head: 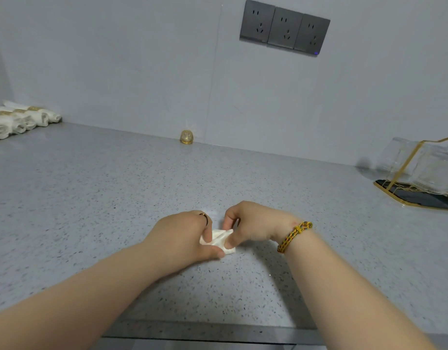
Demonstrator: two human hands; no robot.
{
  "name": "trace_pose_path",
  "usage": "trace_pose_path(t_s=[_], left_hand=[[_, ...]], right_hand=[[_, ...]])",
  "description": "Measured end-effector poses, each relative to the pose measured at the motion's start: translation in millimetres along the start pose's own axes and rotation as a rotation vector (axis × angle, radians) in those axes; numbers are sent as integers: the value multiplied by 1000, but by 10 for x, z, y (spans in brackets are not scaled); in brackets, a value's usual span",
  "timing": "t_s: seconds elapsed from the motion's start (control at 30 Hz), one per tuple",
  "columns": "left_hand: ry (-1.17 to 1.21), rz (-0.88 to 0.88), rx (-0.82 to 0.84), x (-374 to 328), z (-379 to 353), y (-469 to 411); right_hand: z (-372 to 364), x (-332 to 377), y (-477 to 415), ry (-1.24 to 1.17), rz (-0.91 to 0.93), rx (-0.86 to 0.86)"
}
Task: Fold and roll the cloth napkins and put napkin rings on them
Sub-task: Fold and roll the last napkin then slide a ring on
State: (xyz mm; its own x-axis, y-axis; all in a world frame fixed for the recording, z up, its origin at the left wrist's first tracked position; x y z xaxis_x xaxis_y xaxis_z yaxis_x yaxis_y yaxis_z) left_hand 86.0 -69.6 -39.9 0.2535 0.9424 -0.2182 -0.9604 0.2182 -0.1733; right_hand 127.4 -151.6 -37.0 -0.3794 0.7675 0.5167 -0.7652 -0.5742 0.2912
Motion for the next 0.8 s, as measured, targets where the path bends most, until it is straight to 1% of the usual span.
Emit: trace_pose_path(t_s=[0.1, 0.2, 0.33, 0.5, 0.57, 0.67, 0.73, 0.8], left_hand=[[46, 51, 50, -30, -38, -85], [78, 64, 67, -16, -43, -100], [0, 38, 8, -46, 4, -96], [-64, 49, -61, 32, 39, -96], [-116, 78, -96, 167, 84, -122], [-181, 168, -148, 557, 224, -191], [-165, 267, -183, 929, 334, -229], [-117, 358, -215, 1273, 419, -255]], right_hand=[[8, -18, 39, -25, 27, -64], [16, -31, 65, -49, 48, -109], [17, -73, 62, -90, 75, -162], [-34, -152, 66, -305, 125, -168], [6, -196, 35, -351, 135, -204], [144, -287, -84, -334, 101, -315], [239, -325, -230, -275, 83, -373], [322, -339, -423, -163, 60, -398]])
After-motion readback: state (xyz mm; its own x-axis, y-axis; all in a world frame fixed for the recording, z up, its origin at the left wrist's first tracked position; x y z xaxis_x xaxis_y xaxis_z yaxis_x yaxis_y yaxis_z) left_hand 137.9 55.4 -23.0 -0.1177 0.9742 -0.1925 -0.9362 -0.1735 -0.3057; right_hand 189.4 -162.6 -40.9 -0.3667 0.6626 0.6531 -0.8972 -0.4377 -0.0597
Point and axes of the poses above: each hand's wrist, its own y-axis away from the middle knuckle, its own z-axis out of the back of the hand, x = y × z, the point moved 8 cm from there along -y, towards the middle knuckle, and after that the axes turned 4 degrees about -y, right-handed, at the moved point
